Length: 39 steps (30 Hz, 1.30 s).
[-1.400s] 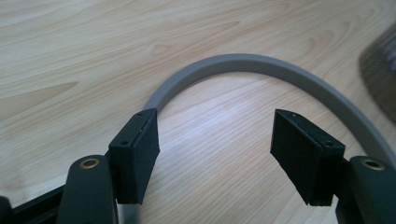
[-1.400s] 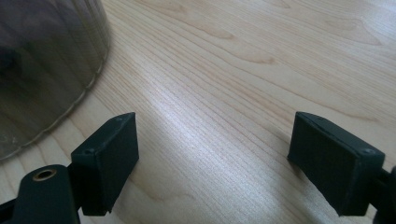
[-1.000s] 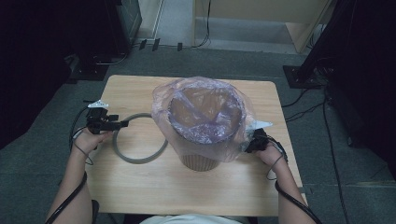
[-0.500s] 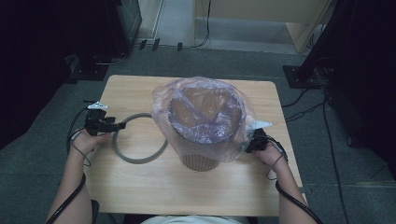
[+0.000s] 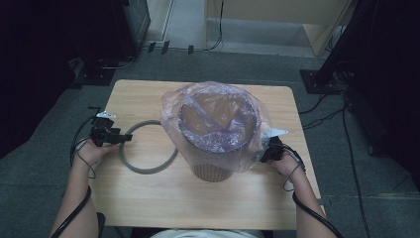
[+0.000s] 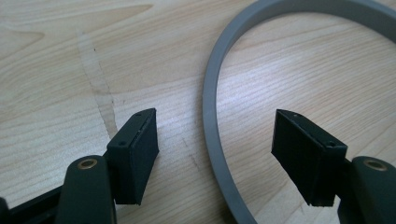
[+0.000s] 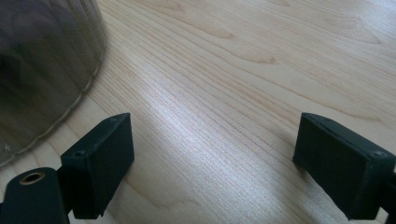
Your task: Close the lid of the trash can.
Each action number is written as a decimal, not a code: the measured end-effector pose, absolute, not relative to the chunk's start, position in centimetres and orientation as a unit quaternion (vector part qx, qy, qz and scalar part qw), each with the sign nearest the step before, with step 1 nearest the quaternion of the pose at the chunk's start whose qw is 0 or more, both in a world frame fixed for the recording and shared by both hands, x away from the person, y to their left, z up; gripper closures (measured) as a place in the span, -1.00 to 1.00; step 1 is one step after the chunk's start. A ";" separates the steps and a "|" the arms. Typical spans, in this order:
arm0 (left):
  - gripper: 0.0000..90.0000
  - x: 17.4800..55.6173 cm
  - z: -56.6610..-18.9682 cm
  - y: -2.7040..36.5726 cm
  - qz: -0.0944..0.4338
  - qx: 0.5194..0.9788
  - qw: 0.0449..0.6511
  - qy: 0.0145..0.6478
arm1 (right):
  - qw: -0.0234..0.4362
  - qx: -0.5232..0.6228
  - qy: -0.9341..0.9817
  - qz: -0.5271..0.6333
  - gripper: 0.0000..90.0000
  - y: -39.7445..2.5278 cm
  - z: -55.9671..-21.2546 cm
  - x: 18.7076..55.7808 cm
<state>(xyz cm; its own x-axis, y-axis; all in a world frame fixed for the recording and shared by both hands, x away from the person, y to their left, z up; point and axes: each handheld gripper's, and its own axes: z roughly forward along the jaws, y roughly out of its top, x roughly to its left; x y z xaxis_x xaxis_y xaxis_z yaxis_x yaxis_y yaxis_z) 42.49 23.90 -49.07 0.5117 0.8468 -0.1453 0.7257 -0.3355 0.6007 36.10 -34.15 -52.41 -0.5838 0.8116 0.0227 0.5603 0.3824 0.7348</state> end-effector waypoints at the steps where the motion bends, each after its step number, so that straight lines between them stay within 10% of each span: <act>1: -0.32 42.5 -49.1 23.9 0.097 0.812 0.311 0.484 | 0.174 0.422 0.813 0.362 -0.73 -34.1 -52.4 36.1; 12: -0.24 42.5 -49.2 23.5 0.109 0.822 0.275 0.487 | 0.173 0.422 0.813 0.362 -0.73 -34.1 -52.4 36.1; 39: 0.82 44.2 -47.8 21.4 0.083 0.830 0.162 0.528 | 0.174 0.424 0.812 0.360 -0.74 -34.1 -52.4 36.1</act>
